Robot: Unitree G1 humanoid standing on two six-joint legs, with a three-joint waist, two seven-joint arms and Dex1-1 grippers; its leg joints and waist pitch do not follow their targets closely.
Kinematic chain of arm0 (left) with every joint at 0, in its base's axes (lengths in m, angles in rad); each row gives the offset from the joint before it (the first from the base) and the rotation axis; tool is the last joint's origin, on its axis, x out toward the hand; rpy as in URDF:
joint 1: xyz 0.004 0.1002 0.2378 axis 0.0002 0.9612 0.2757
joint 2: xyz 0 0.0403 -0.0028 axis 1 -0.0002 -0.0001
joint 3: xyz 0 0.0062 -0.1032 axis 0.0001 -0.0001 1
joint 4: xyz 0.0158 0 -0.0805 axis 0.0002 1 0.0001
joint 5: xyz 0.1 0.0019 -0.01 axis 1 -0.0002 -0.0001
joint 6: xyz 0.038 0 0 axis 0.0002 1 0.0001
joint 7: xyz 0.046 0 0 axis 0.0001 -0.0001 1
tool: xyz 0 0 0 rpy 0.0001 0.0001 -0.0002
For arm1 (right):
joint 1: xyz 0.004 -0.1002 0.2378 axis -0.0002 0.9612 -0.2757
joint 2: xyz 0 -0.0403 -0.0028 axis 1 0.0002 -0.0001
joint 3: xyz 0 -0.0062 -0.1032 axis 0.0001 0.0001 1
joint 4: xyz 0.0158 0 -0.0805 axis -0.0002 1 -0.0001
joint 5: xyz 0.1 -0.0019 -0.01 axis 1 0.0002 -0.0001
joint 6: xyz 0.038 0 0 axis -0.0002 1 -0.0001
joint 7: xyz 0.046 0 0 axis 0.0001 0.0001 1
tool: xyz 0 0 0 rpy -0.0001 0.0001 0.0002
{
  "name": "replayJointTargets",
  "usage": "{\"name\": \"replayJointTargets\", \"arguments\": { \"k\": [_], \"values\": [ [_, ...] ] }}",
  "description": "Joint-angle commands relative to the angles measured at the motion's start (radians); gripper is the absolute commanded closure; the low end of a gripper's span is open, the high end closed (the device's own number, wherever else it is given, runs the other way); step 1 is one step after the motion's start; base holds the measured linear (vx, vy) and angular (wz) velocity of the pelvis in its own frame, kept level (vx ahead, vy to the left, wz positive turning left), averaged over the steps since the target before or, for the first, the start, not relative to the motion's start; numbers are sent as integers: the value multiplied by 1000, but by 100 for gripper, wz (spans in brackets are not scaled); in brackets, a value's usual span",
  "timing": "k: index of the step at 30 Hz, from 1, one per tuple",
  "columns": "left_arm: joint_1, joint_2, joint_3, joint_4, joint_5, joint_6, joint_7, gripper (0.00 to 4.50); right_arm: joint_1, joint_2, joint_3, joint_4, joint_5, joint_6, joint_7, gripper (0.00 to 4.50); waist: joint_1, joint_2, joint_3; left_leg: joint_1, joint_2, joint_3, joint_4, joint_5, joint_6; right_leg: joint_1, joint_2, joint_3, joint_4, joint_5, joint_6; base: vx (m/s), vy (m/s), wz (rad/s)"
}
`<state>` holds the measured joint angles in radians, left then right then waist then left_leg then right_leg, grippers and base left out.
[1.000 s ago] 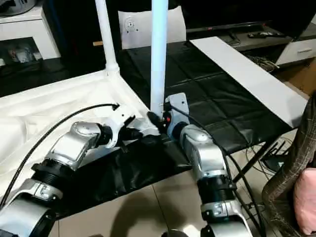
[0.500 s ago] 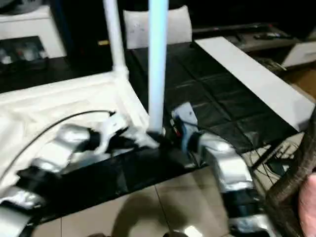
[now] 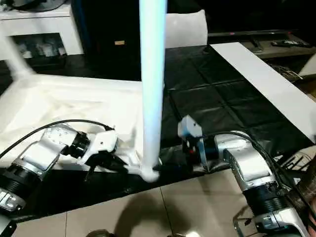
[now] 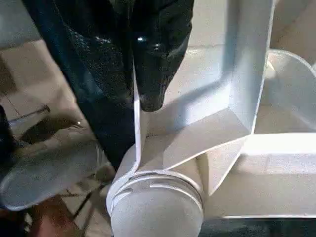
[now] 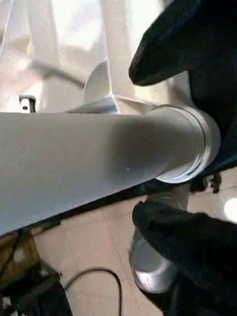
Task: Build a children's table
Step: Rotate leg to tighten
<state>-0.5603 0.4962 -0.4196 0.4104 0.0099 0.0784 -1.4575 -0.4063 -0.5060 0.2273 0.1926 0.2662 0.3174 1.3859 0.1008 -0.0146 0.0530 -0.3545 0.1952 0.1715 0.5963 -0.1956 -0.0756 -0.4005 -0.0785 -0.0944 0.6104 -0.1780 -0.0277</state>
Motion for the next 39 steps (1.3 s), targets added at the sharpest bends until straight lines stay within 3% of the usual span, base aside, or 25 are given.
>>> {"name": "replayJointTargets", "arguments": {
  "k": [1,5,6,9,11,21,25,29,30,32,36,39],
  "values": [
    [-32,-12,-38,-18,-5,-37,-53,450,-21,-10,13,14,9,-14,33,92,-8,-10,-64,4,42,-4,-68,-148,57,53,-73,59,-77,-273,-176,0,0,0],
    [-41,-18,-44,-5,-2,-56,-69,450,-37,-2,35,37,10,-23,60,112,-7,-10,-65,3,41,-4,-67,-148,53,54,-72,59,-76,-278,-173,0,0,0],
    [-42,-19,-46,-2,-1,-62,-73,450,-41,0,38,44,7,-29,64,125,-7,-14,-65,3,41,-4,-67,-148,53,54,-72,59,-76,-279,-171,0,0,0],
    [-46,-19,-52,2,3,-71,-76,450,-46,7,44,52,1,-37,72,150,-6,-11,-66,4,40,-3,-66,-143,53,53,-72,59,-77,-277,-173,0,0,0],
    [-48,-20,-53,5,4,-76,-77,450,-49,12,46,57,0,-43,75,177,-7,-17,-66,3,41,-4,-67,-141,52,54,-71,58,-74,-265,-174,0,0,0],
    [-51,-26,-56,19,4,-86,-77,450,-44,36,63,53,11,-35,74,245,-5,-11,-67,5,41,-4,-67,-152,41,54,-71,59,-75,-262,-174,0,0,0],
    [-59,-34,-51,44,25,-63,-32,450,-20,45,51,12,25,18,23,250,-5,-10,-65,5,40,-5,-69,-160,37,55,-70,58,-77,-275,-171,0,0,0],
    [-71,-66,-25,76,37,13,61,450,4,87,21,-18,20,77,-101,252,-8,-8,-60,9,39,-8,-73,-198,15,52,-71,58,-85,-355,-148,0,0,0],
    [-75,-94,7,73,15,80,112,450,13,122,3,-20,-1,94,-198,252,-7,-7,-60,13,38,-8,-72,-217,10,51,-74,57,-93,-395,-136,0,0,0],
    [-78,-111,22,71,8,110,144,450,14,147,-8,-15,-12,108,-256,252,-16,-7,-58,9,36,-10,-75,-227,-4,51,-73,55,-94,-423,-126,0,0,0],
    [-104,-216,92,103,-2,221,342,450,-9,282,-69,26,-50,181,-535,252,-42,-7,-59,3,29,-15,-73,-228,-17,52,-71,48,-101,-465,-98,0,0,0],
    [-125,-278,141,125,-4,298,469,450,-28,349,-93,46,-72,225,-669,254,-60,-12,-65,-1,26,-15,-69,-195,-5,55,-70,49,-98,-421,-110,0,0,0]
  ]
}}
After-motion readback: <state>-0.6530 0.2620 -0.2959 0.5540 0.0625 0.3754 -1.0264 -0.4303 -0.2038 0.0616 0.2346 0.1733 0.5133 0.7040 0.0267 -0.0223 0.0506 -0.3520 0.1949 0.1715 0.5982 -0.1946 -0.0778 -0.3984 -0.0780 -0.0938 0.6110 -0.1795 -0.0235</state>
